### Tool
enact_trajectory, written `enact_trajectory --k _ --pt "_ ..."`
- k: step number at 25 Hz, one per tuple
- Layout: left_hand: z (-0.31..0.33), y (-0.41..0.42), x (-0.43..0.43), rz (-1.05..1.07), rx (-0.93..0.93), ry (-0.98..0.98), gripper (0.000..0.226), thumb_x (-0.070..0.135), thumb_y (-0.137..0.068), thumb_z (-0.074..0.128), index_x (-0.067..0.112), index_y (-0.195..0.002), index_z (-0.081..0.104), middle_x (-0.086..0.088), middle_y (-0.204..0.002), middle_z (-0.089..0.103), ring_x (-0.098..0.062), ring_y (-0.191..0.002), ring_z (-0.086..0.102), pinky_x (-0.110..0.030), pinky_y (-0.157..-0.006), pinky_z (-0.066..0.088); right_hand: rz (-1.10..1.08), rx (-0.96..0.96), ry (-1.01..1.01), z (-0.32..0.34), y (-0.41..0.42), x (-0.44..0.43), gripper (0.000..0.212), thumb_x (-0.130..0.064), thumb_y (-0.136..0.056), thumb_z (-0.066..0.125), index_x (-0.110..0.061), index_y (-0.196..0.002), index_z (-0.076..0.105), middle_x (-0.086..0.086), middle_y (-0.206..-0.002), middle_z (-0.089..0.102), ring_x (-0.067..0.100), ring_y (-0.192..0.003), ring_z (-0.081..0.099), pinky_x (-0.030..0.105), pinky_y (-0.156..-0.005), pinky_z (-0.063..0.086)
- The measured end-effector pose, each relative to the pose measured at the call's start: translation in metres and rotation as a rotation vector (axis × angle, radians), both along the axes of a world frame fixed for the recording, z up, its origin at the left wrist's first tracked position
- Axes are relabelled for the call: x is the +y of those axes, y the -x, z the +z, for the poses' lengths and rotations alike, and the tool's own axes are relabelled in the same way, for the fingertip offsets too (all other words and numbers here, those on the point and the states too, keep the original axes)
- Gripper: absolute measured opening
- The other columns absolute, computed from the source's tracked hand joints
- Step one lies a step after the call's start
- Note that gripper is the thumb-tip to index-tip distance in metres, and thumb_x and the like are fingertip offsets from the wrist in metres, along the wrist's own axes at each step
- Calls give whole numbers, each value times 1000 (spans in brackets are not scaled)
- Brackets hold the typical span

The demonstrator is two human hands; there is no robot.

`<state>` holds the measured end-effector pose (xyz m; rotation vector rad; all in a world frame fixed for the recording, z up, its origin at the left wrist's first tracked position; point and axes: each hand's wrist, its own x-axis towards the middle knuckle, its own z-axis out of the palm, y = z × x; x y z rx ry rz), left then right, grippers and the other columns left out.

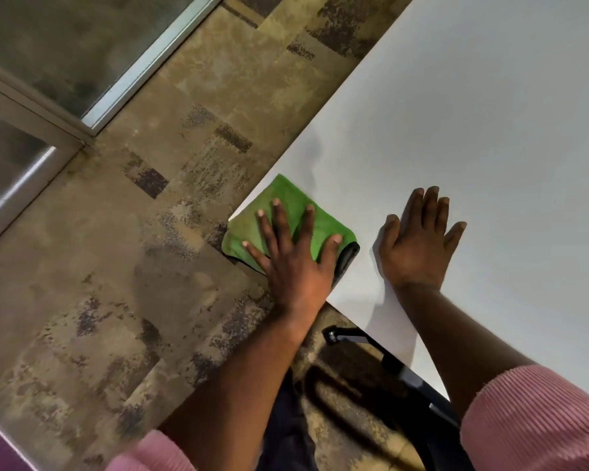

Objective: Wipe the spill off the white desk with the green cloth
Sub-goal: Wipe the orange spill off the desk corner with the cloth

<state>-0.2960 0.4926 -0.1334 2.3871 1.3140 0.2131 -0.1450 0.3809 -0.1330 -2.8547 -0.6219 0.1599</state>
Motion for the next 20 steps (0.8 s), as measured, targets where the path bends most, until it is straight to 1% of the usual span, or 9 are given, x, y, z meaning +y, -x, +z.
enact_trajectory --k 2,3,5,7,10,13,16,20 --pt "-1 4 -34 -99 103 1 85 89 -88 33 46 -160 22 -10 -174 -1 -35 -159 -12 -76 -117 -2 -8 7 -5 1 0 -2 69 -43 -104 28 -10 -165 22 14 -174 17 32 -161 11 65 -125 5" --pt "-3 5 -39 -115 128 2 89 92 -85 33 47 -161 17 -9 -174 -4 -36 -159 -12 -76 -117 -1 -11 9 -8 1 0 -2 70 -43 -104 27 -10 -165 22 14 -174 17 33 -161 11 65 -125 5" --pt "-6 6 -27 -101 124 12 85 91 -85 33 52 -159 15 -5 -174 -7 -35 -159 -11 -78 -116 5 -8 10 -12 2 0 0 70 -44 -104 27 -10 -164 23 14 -174 18 33 -161 11 65 -126 5" --pt "-7 7 -6 -79 101 22 76 86 -88 38 57 -156 19 0 -174 -8 -31 -159 -11 -80 -114 13 -6 21 -4 3 0 1 70 -45 -104 25 -10 -165 22 14 -174 17 32 -161 10 65 -126 5" --pt "-9 9 21 -81 92 36 71 78 -90 44 57 -155 23 3 -174 -7 -30 -160 -10 -82 -108 19 -10 28 9 5 0 2 71 -46 -103 24 -10 -165 21 14 -174 16 32 -161 9 65 -126 4" --pt "-7 7 44 -91 83 32 74 74 -89 47 56 -156 22 2 -174 -3 -31 -160 -6 -84 -104 23 -25 44 2 5 -2 1 71 -47 -104 23 -12 -166 19 12 -175 13 30 -162 7 64 -126 3" --pt "-5 7 56 -76 138 -1 78 77 -89 43 52 -159 17 -3 -174 2 -34 -159 3 -81 -102 29 -37 49 13 1 0 1 71 -46 -104 25 -15 -167 17 9 -176 11 28 -162 4 62 -127 2" --pt "2 -8 69 -40 244 -12 78 74 -92 39 42 -161 23 -13 -168 21 -40 -152 23 -79 -99 36 -54 51 24 -6 1 0 69 -45 -104 26 -18 -167 12 5 -176 7 24 -163 0 60 -128 -1"
